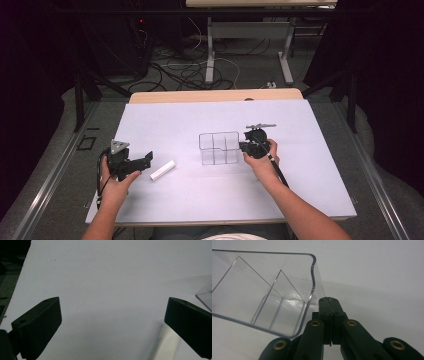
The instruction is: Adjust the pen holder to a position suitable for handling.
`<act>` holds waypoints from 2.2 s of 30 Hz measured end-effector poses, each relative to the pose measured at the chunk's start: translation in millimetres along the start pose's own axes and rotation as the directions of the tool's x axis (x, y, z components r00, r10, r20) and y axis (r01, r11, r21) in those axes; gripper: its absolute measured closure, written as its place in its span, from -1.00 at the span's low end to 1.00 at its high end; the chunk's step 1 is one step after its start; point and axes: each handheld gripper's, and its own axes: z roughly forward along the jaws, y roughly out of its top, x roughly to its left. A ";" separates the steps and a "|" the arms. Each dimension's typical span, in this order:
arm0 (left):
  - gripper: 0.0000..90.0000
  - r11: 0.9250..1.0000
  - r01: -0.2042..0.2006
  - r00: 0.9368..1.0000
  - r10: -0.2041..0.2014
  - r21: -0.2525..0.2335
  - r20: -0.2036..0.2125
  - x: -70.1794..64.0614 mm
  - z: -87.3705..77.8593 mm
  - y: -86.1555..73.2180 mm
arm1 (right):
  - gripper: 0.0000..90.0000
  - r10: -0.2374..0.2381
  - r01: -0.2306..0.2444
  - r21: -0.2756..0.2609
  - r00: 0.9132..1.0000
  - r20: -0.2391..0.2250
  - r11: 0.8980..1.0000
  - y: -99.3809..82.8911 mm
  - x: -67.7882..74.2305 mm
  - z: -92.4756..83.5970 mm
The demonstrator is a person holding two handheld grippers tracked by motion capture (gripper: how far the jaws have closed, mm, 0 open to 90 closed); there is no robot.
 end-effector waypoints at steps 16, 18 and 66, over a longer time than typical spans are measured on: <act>-0.97 1.000 0.002 1.000 -0.002 0.005 -0.003 -0.2 0.6 -0.3 | 1.00 0.010 -0.010 0.017 1.000 0.004 1.000 -2.9 4.8 1.3; -0.97 1.000 0.001 1.000 -0.001 0.006 -0.002 -0.1 0.7 -0.3 | 1.00 0.006 -0.006 0.020 1.000 0.002 1.000 -3.4 4.7 0.5; -0.93 0.994 -0.108 0.992 0.107 0.028 0.062 -17.9 -6.1 6.4 | -0.66 -0.169 0.167 -0.095 0.985 -0.016 0.981 -5.6 -58.4 -34.7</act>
